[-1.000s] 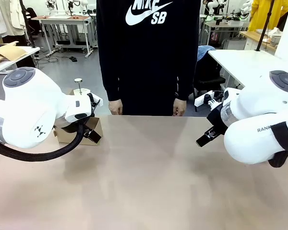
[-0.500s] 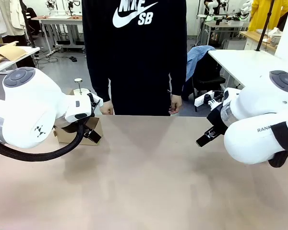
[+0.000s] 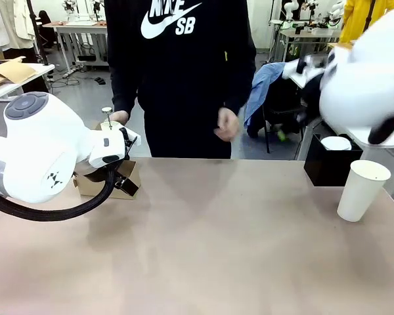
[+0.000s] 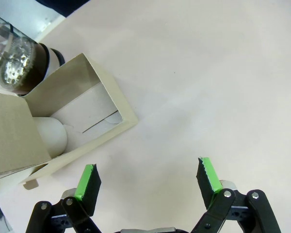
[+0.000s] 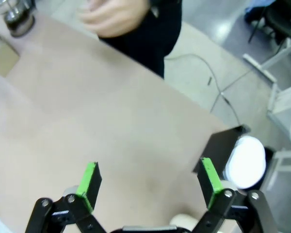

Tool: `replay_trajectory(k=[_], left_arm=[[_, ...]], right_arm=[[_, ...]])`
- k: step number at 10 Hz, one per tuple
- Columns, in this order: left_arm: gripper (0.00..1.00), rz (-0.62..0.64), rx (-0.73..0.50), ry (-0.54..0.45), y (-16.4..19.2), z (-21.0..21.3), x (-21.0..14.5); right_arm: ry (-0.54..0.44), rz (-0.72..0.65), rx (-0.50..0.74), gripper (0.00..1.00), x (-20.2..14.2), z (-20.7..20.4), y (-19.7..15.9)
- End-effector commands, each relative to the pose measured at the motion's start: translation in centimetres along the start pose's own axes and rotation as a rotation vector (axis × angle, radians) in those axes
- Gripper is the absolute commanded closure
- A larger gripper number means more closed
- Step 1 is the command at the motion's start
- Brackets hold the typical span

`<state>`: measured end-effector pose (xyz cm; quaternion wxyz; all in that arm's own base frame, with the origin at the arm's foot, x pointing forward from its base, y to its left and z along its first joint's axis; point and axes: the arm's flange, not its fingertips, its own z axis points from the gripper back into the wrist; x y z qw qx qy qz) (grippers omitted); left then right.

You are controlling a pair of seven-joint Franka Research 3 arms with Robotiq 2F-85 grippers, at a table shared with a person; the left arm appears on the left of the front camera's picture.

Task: Pour a drink into a cup and package it in a carrier.
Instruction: Pick up the 600 ml Paper Cup and place it in the middle top area of the table.

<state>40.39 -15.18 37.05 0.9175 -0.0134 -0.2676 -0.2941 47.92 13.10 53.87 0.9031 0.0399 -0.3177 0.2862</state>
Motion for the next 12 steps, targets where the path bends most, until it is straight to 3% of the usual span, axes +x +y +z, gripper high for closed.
replay_trajectory(k=[1, 3, 5, 7, 9, 10, 11, 12], left_arm=[[0.0, 0.003, 0.0, 0.0, 0.0, 0.0, 0.0], [0.0, 0.003, 0.0, 0.0, 0.0, 0.0, 0.0], [0.0, 0.003, 0.0, 0.0, 0.0, 0.0, 0.0], [0.0, 0.003, 0.0, 0.0, 0.0, 0.0, 0.0], [0.0, 0.003, 0.0, 0.0, 0.0, 0.0, 0.0], [0.0, 0.003, 0.0, 0.0, 0.0, 0.0, 0.0], [0.0, 0.003, 0.0, 0.0, 0.0, 0.0, 0.0], [0.0, 0.003, 0.0, 0.0, 0.0, 0.0, 0.0]], right_arm=[[-0.013, 0.075, 0.197, 0.0, 2.9, 2.9, -7.4], [-0.072, 0.205, 0.429, 0.0, 2.1, 6.0, -15.3], [-0.206, 0.273, 0.561, 0.0, -1.9, 6.2, -22.1], [-0.374, 0.321, 0.617, 0.0, -7.2, 5.0, -24.6], [-0.46, 0.289, 0.628, 0.0, -11.8, 3.6, -26.3], [-0.47, 0.276, 0.625, 0.0, -13.0, 3.0, -26.7], [-0.407, 0.249, 0.56, 0.0, -13.1, 2.4, -26.2], [-0.431, 0.275, 0.616, 0.0, -13.5, 3.1, -27.3]])
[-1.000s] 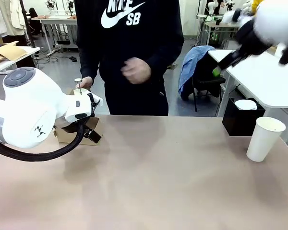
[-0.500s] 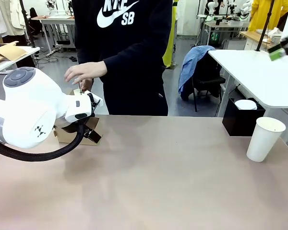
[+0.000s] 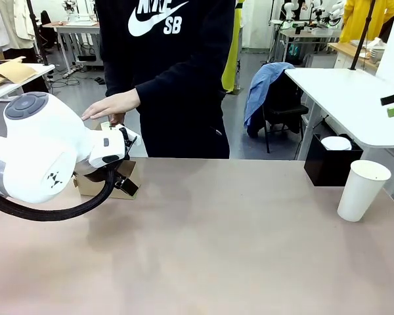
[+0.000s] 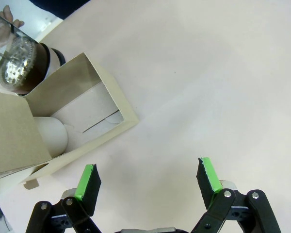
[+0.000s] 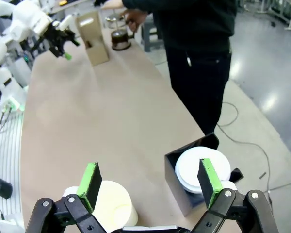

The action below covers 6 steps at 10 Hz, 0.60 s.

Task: Pour a drink into a cup and package it in a carrier.
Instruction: Pick up the 600 ml Paper Cup and place it in the middle top area of the table.

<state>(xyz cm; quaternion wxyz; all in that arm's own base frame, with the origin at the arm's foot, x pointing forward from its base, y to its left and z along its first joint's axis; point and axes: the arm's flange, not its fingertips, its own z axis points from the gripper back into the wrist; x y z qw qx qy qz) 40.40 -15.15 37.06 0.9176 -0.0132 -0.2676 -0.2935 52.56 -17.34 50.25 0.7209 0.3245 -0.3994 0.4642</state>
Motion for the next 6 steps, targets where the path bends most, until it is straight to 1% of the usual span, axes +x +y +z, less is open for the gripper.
replay_trajectory(k=[1, 2, 3, 4, 5, 6], left_arm=[[0.0, 0.002, -0.001, 0.0, 0.0, 0.0, 0.0], [0.0, 0.002, -0.001, 0.0, 0.0, 0.0, 0.0], [0.0, 0.002, -0.001, 0.0, 0.0, 0.0, 0.0], [0.0, 0.002, -0.001, 0.0, 0.0, 0.0, 0.0], [0.0, 0.002, -0.001, 0.0, 0.0, 0.0, 0.0], [0.0, 0.002, -0.001, 0.0, 0.0, 0.0, 0.0]], right_arm=[[-0.004, 0.017, 0.009, 0.0, 1.0, 0.3, 0.3], [-0.004, 0.017, 0.009, 0.0, 1.0, 0.3, 0.3], [-0.001, 0.004, 0.003, 0.0, 0.2, 0.0, 0.0], [-0.137, -0.044, 0.019, 0.0, -3.6, 1.6, -1.2], [-0.224, -0.034, 0.057, 0.0, -7.9, 2.7, -1.1], [-0.279, 0.001, 0.058, 0.0, -11.4, 3.4, -0.7]])
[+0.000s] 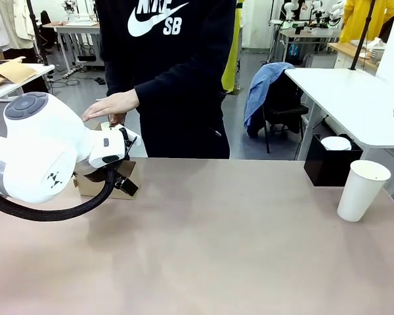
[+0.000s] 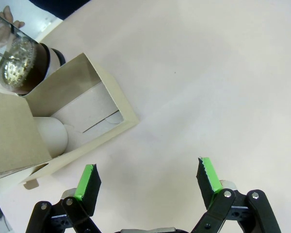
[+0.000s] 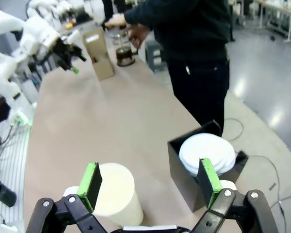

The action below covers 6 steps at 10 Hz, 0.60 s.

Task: Pour a drink into a cup and package it in a carrier.
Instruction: Pick up the 600 ml Paper Cup and place it in the middle top area of the table.

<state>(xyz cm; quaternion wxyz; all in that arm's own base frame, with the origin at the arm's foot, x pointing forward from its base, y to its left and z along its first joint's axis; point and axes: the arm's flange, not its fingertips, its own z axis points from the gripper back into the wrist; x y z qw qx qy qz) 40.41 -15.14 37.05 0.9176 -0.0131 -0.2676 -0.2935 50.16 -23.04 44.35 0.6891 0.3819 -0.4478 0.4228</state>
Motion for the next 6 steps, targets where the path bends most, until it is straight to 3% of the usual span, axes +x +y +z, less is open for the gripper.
replay_trajectory(k=[1, 4, 6], left_arm=[[0.0, 0.002, -0.001, 0.0, 0.0, 0.0, 0.0], [0.0, 0.002, -0.001, 0.0, 0.0, 0.0, 0.0], [0.0, 0.002, -0.001, 0.0, 0.0, 0.0, 0.0]], right_arm=[[-0.142, 0.06, 0.043, 0.0, -6.1, 2.5, 0.1], [-0.205, 0.122, 0.061, 0.0, -13.3, 2.4, 2.1], [-0.222, 0.138, 0.055, 0.0, -16.2, 0.8, 2.8]])
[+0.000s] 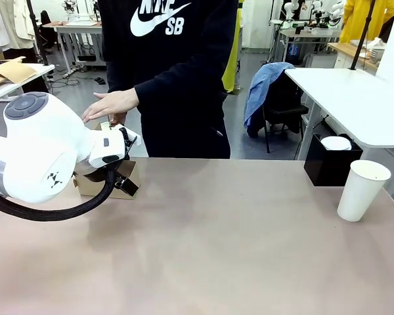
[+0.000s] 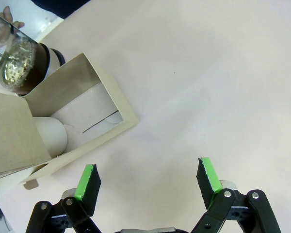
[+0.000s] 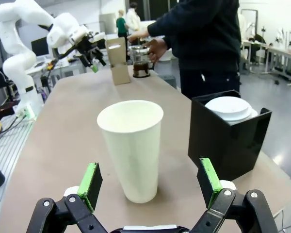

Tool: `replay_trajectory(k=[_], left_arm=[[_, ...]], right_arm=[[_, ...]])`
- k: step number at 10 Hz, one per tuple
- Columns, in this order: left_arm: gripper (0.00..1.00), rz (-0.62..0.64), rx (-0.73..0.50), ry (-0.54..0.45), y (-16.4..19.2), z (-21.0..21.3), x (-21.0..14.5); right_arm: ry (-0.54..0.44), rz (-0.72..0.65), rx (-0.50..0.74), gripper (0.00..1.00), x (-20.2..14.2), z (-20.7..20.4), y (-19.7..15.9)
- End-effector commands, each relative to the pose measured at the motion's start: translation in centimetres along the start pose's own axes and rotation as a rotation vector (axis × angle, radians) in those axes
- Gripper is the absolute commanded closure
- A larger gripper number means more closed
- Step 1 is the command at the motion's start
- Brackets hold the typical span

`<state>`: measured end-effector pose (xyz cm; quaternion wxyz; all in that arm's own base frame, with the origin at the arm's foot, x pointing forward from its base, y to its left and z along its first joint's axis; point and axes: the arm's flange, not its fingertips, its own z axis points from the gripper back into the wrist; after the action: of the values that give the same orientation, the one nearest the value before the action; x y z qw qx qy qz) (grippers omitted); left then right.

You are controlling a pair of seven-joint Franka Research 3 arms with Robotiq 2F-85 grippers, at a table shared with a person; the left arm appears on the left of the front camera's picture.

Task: Pour a drink into a cup and package it in a carrier.
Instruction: Pick up the 600 ml Paper Cup and place it in the middle top area of the table.

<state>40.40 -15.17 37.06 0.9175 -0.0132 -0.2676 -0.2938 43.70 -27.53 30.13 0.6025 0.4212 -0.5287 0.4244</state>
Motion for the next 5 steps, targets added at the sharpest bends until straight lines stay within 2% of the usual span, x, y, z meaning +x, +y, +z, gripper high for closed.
replay_trajectory(k=[1, 3, 5], left_arm=[[0.0, 0.002, -0.001, 0.0, 0.0, 0.0, 0.0], [0.0, 0.002, -0.001, 0.0, 0.0, 0.0, 0.0], [0.0, 0.002, -0.001, 0.0, 0.0, 0.0, 0.0]], right_arm=[[-0.009, 0.049, 0.026, 0.0, -1.4, -1.7, 1.0], [0.006, 0.038, 0.005, 0.0, -2.8, -3.8, 1.4], [-0.017, 0.035, 0.003, 0.0, -3.4, -6.0, 1.8]])
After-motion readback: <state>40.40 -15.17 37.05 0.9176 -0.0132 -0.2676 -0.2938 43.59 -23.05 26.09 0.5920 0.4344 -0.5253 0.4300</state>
